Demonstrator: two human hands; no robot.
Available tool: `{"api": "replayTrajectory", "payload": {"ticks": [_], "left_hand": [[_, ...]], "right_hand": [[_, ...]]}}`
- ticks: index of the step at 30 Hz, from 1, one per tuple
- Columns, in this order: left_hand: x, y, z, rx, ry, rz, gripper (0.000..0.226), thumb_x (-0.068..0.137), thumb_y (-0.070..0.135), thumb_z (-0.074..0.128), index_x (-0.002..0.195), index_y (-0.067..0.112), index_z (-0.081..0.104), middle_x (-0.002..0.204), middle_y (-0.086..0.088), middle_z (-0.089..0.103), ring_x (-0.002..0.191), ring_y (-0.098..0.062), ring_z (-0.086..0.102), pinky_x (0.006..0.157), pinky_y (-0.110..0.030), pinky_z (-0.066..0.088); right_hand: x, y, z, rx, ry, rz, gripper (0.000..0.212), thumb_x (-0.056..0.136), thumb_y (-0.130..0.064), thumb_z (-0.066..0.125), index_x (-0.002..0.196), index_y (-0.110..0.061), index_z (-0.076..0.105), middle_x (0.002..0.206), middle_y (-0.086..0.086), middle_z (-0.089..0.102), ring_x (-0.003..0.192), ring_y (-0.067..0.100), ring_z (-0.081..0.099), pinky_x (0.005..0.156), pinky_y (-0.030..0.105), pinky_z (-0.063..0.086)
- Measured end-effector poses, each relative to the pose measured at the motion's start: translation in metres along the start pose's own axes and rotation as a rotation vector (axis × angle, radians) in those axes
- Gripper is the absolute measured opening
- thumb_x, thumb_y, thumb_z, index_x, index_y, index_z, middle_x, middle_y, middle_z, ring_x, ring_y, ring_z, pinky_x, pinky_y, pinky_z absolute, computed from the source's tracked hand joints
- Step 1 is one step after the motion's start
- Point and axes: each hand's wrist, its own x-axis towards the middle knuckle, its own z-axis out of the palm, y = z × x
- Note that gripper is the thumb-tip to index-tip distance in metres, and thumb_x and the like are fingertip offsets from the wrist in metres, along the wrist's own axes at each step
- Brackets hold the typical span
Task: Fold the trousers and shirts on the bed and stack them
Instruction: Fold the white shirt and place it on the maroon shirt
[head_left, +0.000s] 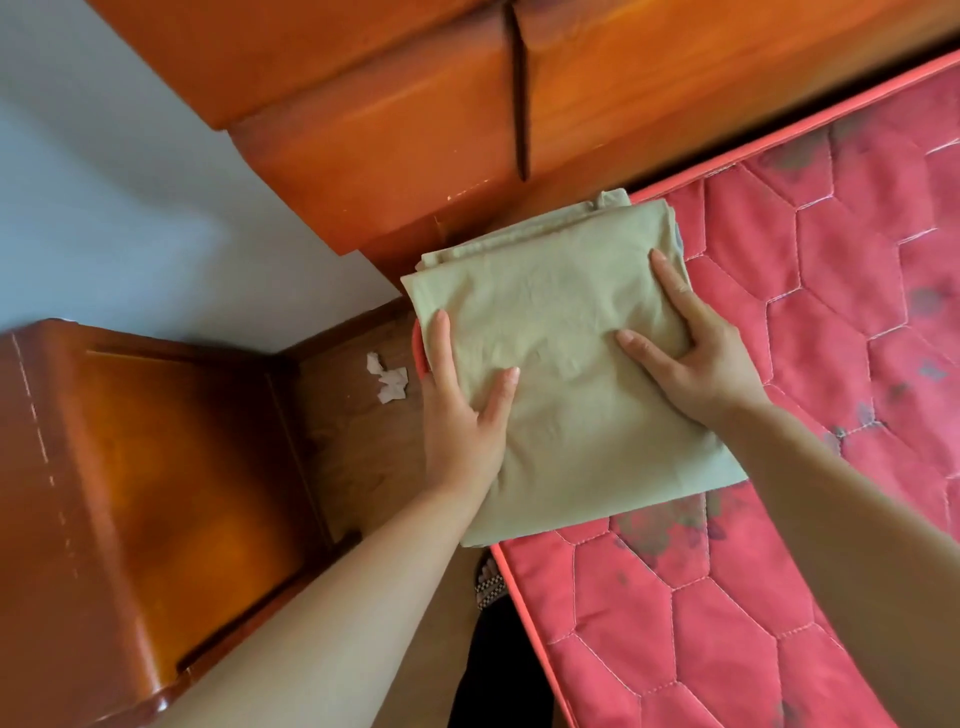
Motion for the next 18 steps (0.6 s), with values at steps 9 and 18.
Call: {"api": "replayTrajectory", "payload": {"ticks": [9,18], "left_hand": [[-0.002,0.0,0.038,0.07,0.163,0.099,0.075,0.087,0.037,0.062,0.147,0.017,0.021,0.131,0.05,0.004,0.115,0.037,0.003,0.097,0.005,0.014],[-0.017,0.042,0.017,0.795,-0.018,0.006,0.08,0.083,0.071,0.027,0.148,0.033,-0.003,0.155,-0.012,-0.003,0.142,-0.035,0.003,0.11,-0.055,0.021]], "right_hand": [[0.018,0.016,-0.022,-0.08,-0.055,0.047,0.074,0.07,-0.072,0.055,0.133,-0.066,0.017,0.129,-0.005,0.047,0.115,0.009,0.045,0.094,0.015,0.028],[-0.039,0.001,-0.051,-0.415,-0.056,0.164,0.073,0.083,-0.06,0.051,0.143,-0.048,0.011,0.153,0.0,0.012,0.135,0.032,0.025,0.103,0.051,0.034]]}}
